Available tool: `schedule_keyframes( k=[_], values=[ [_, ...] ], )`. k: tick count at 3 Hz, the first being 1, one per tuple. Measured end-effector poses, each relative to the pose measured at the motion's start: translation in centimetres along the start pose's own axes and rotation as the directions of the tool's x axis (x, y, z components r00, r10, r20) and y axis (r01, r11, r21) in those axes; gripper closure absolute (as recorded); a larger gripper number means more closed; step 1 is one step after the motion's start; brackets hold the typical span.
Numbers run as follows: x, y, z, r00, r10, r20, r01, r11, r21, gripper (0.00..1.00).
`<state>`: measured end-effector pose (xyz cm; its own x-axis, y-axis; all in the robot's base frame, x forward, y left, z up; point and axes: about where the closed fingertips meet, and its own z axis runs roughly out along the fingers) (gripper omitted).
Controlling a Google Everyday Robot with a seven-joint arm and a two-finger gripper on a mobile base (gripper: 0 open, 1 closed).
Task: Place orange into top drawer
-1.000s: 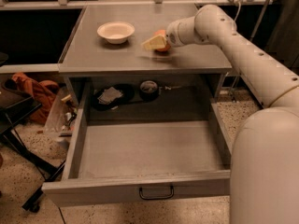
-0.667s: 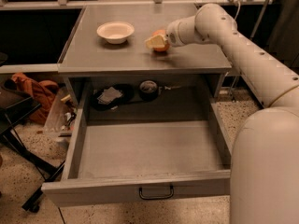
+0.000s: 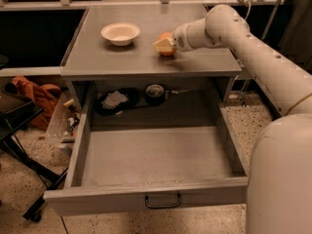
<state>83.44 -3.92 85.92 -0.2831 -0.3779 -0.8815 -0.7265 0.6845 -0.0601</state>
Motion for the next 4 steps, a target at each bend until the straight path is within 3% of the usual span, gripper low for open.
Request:
schedule_keyframes(
  k=[1, 2, 3, 4],
  values=[
    [-0.2, 0.0, -0.1, 1.000, 0.000, 0.000, 0.000, 1.0000, 0.000, 1.00],
    [-0.4, 1.6, -2.6, 0.999, -0.013, 0.040, 0.013, 0.9999, -0.002, 1.00],
    [-1.2, 5.6, -8.3, 0.988, -0.055, 0.143, 0.057, 0.9983, -0.010, 1.00],
    [0.3, 11.2, -12.5, 0.978, -0.079, 0.192, 0.094, 0.9931, -0.070, 1.00]
  ],
)
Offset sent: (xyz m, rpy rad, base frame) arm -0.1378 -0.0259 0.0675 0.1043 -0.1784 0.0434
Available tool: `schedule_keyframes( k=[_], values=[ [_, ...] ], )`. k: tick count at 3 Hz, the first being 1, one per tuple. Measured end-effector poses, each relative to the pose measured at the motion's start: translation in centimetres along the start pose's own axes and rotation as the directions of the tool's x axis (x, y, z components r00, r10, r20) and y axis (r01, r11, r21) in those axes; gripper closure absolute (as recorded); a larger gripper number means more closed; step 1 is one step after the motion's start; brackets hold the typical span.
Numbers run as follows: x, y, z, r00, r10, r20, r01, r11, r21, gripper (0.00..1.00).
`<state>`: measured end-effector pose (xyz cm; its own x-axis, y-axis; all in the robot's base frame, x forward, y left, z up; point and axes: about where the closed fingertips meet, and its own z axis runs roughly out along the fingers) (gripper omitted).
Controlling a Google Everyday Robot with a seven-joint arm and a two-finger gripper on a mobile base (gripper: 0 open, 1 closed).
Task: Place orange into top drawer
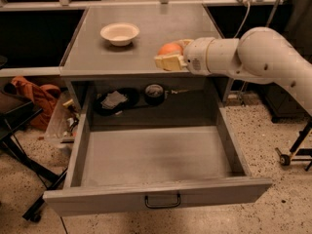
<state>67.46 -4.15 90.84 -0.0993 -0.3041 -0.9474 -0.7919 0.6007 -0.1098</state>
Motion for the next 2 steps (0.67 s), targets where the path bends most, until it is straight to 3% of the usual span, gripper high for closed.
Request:
schedule_keyframes(
  k=[1, 2],
  values=[
    [2.4, 3.8, -4.5, 1.000, 0.019, -0.002, -0.019, 0.9989, -0.042, 1.00],
    [7.0, 6.3, -6.9, 0.995, 0.073, -0.071, -0.079, 0.9932, -0.085, 1.00]
  ],
)
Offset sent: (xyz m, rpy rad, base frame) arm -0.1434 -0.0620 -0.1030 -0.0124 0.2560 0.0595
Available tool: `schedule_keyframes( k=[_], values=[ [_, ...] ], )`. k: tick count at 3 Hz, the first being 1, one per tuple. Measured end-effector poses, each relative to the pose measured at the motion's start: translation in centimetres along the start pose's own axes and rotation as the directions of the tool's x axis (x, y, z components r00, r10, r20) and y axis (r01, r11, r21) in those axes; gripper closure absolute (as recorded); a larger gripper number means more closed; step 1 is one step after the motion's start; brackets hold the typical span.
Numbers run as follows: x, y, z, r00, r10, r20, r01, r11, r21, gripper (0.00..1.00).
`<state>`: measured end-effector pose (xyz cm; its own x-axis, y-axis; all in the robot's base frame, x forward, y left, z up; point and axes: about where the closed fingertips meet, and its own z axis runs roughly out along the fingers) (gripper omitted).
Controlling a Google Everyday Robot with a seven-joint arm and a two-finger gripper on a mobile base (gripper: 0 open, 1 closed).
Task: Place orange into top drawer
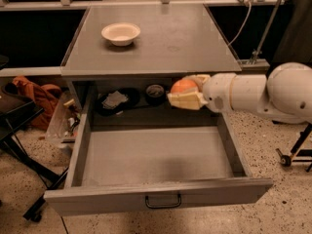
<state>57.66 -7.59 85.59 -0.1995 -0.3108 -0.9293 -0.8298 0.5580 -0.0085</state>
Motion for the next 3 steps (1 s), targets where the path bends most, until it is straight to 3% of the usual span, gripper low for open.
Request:
schedule_keyframes(
  k=[1, 2, 3],
  values=[
    [4.7, 0.5, 0.8, 0.990, 0.068, -0.120, -0.067, 0.9977, 0.010, 1.00],
    [8.6, 0.6, 3.4, 0.956, 0.088, -0.280, -0.066, 0.9942, 0.085, 1.00],
    [9.3, 0.8, 5.3, 0.941, 0.121, -0.315, -0.097, 0.9911, 0.092, 1.00]
  ],
)
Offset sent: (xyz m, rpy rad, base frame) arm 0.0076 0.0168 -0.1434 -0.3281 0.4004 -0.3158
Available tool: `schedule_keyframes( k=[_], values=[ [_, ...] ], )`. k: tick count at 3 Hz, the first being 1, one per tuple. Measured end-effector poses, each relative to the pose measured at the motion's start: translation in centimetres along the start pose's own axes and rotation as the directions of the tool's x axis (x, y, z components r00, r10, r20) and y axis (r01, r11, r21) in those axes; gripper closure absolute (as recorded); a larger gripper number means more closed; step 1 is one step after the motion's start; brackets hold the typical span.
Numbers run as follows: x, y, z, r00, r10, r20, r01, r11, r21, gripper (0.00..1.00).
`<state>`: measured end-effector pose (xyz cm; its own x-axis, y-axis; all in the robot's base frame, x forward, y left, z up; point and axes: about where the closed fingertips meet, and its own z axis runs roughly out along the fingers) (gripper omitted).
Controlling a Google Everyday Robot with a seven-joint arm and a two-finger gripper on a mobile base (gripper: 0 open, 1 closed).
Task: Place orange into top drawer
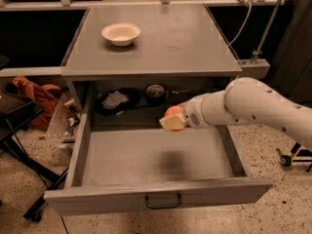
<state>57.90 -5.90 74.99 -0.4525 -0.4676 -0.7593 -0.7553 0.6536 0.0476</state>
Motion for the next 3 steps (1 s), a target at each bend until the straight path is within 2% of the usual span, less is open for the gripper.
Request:
schedule_keyframes(
  k=[1, 2, 3],
  values=[
    [0.0, 0.0, 0.0, 1.000, 0.000, 0.000, 0.000, 1.0000, 0.000, 1.00],
    [0.5, -0.1, 2.5, 0.999, -0.016, 0.046, 0.019, 0.9981, -0.058, 1.00],
    [1.7, -0.3, 7.0, 0.991, -0.027, 0.129, 0.042, 0.9926, -0.114, 1.00]
  ],
)
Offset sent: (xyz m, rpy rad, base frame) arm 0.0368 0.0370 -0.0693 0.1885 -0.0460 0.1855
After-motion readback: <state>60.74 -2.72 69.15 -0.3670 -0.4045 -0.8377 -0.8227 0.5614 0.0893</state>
